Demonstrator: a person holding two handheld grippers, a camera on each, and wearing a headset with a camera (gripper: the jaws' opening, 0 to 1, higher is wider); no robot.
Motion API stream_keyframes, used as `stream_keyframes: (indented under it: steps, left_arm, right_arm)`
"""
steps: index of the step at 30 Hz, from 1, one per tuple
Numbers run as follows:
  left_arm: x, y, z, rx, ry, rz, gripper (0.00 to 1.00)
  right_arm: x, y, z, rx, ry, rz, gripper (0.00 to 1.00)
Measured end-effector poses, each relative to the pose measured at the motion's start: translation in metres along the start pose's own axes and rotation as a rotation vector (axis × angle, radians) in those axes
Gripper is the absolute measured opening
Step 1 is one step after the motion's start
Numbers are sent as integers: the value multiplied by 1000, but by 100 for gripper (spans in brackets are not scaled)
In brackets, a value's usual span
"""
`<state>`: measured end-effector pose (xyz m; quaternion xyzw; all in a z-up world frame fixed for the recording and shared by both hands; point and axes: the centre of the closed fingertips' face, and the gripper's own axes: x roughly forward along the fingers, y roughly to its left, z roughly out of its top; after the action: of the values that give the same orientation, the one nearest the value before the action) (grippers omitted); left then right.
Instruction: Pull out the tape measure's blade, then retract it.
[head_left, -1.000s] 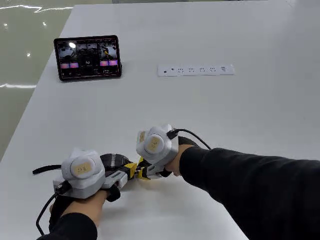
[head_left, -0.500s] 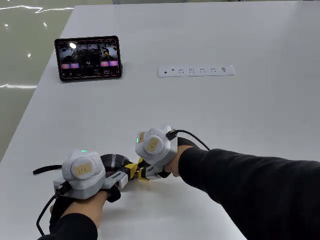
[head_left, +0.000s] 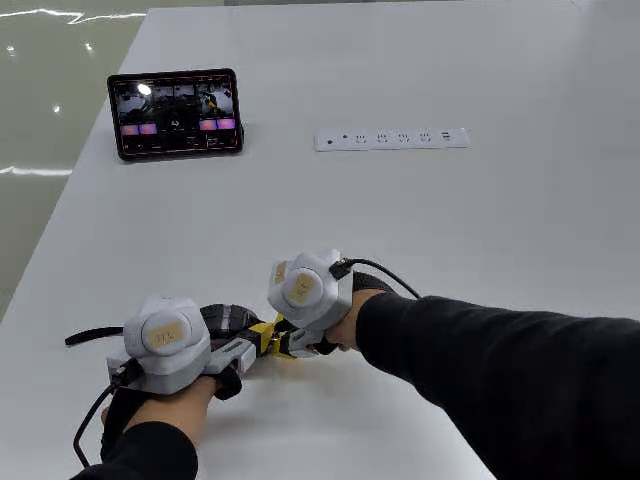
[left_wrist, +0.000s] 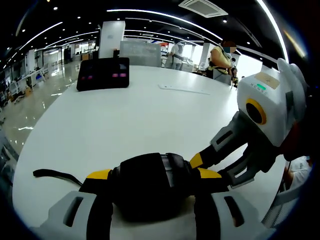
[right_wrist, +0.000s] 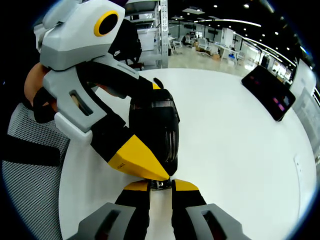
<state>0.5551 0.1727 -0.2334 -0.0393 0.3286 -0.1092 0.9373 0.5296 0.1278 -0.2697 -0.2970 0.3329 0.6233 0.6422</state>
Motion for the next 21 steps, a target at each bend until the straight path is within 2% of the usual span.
stream_keyframes:
  steps: [4, 7, 16, 21]
  left_arm:
    - [0, 0, 0, -12, 12, -2, 62]
    - [-2, 0, 1, -20, 16, -5, 62]
    - [-8, 0, 17, -35, -22, -8, 59]
    - [-10, 1, 22, -40, -30, -16, 65]
  right_arm:
    - [-3, 0, 4, -51, -5, -1, 15]
    - [-6, 1, 6, -53, -14, 6, 14]
    - [-14, 0, 2, -64, 1, -14, 19]
    - [-25, 2, 0, -57, -8, -34, 20]
